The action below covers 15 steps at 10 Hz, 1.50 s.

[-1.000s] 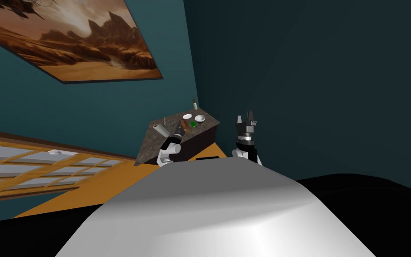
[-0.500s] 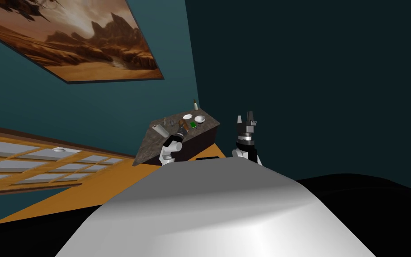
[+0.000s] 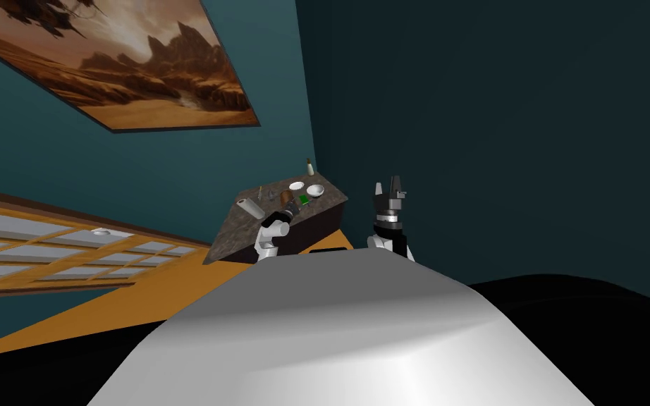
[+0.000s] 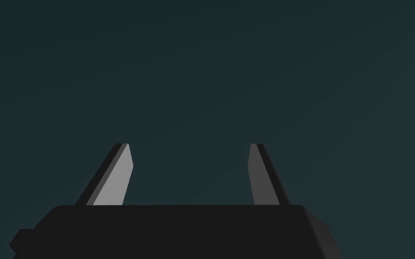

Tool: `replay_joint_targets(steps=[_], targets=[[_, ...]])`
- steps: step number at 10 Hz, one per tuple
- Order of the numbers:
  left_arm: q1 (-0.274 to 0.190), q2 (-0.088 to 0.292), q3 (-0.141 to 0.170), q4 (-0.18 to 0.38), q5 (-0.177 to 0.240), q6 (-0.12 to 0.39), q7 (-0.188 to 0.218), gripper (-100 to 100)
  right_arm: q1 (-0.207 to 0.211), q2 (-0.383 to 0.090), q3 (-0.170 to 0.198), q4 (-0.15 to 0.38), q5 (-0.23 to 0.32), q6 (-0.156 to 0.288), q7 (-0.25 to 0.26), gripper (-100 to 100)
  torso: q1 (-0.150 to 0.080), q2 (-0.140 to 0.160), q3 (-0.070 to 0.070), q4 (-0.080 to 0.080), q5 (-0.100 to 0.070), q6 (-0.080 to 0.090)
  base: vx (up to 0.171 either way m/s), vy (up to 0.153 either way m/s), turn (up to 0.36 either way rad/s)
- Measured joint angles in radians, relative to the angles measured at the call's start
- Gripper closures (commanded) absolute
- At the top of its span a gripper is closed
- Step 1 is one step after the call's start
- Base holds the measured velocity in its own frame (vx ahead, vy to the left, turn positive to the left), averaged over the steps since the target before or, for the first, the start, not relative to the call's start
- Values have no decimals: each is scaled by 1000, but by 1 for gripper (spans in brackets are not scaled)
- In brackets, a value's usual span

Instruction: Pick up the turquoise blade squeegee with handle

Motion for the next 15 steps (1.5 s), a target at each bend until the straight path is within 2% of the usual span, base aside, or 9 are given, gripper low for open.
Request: replay_joint_targets(steps=[3,8,9,10,12,13,15], targets=[[-30,-3,-4,31,-10,75,50,-100,0,0,0,0,0,0,0,0,-1,-2,-1,0,0,0,128,-119,108],[-50,-13,-10,101,-35,156,133,-100,0,0,0,0,0,0,0,0,0,-2,-1,-1,0,0,125,-112,116],[-50,-13,-10,103,-36,159,137,0,0,0,0,0,0,0,0,0,3,1,1,0,0,0,10,-10,-2],[-50,-13,-10,103,-36,159,136,-100,0,0,0,0,0,0,0,0,6,4,2,1,1,0,42,-12,-30],[-58,-18,-10,135,-38,133,131,-100,0,0,0,0,0,0,0,0,7,2,1,1,1,0,50,3,-14],[-59,-18,-10,137,-38,130,130,100,0,0,0,0,0,0,0,0,8,4,2,1,2,0,0,0,0],[-58,-18,-11,138,-38,132,130,100,0,0,0,0,0,0,0,0,8,6,4,2,1,0,3,1,1]])
